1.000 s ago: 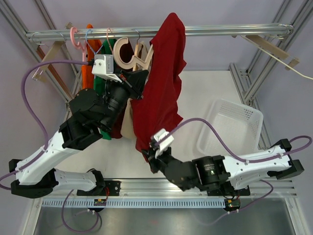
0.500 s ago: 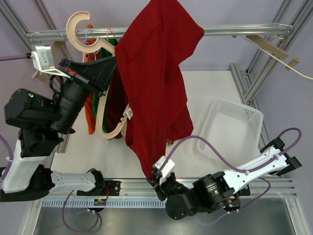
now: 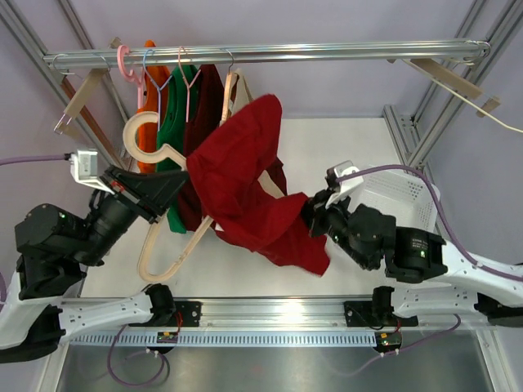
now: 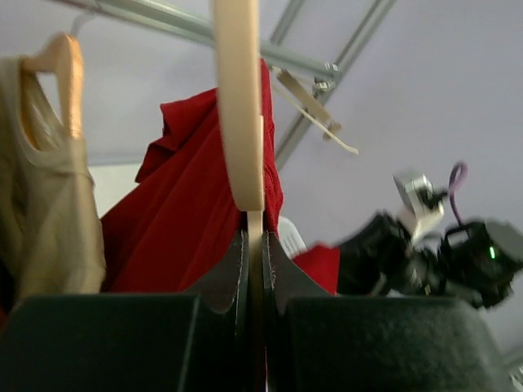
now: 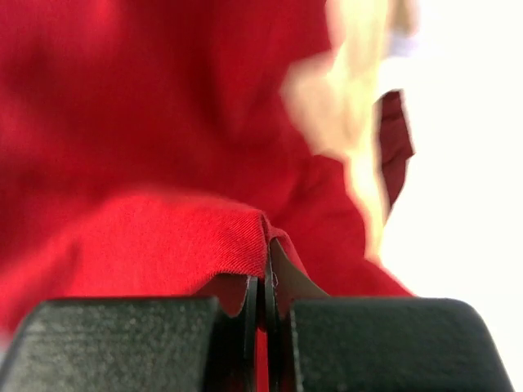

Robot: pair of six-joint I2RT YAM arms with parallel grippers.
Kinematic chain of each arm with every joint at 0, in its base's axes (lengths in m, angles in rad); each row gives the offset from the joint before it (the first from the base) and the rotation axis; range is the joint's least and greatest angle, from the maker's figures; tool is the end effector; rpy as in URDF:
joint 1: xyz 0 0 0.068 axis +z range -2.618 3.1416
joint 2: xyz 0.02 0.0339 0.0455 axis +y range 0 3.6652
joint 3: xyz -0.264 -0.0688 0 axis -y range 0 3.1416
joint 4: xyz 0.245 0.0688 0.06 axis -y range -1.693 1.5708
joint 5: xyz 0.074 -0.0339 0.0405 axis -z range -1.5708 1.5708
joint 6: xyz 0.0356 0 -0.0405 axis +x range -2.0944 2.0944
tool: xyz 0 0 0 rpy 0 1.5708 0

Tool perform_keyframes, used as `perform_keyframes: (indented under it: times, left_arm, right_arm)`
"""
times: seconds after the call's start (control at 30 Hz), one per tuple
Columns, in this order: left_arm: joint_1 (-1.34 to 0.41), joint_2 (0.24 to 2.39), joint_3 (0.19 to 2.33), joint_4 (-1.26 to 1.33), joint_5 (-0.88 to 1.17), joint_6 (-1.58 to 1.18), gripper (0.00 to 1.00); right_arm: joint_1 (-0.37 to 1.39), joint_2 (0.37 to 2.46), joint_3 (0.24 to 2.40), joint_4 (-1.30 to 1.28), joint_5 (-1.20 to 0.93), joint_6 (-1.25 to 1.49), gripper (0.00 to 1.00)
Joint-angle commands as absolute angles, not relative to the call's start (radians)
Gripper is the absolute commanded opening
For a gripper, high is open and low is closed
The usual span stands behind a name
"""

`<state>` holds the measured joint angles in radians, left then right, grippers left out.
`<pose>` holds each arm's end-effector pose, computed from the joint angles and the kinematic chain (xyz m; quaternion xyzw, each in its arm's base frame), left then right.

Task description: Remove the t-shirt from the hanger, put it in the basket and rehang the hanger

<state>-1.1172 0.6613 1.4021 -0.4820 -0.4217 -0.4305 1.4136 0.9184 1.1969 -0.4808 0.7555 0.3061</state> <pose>0.0371 -0.0430 0.5125 0.0446 0.6175 -0.4503 0.6434 0.0518 0.1707 0.4282 -0.1805 0.7352 0.2587 0.6000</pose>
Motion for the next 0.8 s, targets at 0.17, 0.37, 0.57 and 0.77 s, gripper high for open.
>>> perform_keyframes:
  times: [0.17,0.37,0.57,0.77]
  left_arm:
    - [-1.117,0.62,1.335,-0.448,-0.131,-0.535,0.0]
    - [-1.117,0.598,1.322,-0.446,-0.02,-0.548,0.0]
    - [-1.115,0.607,1.321,-0.439,0.047,-0.575,0.0]
    - [-1.115,0.617,1.319,-0.43,0.086,-0.598,0.0]
  right_arm:
    - [1.036,0.845,1.171,-0.296,0.368,0.121,0.0]
    - [0.799,0.781,1.01,-0.16,-0.042,0.159,0.03]
    - [0.769,0.749,0.893,-0.082,-0.118,0.187,0.97]
    - [0.769,0.824,0.867,0.067,-0.215,0.227,0.99]
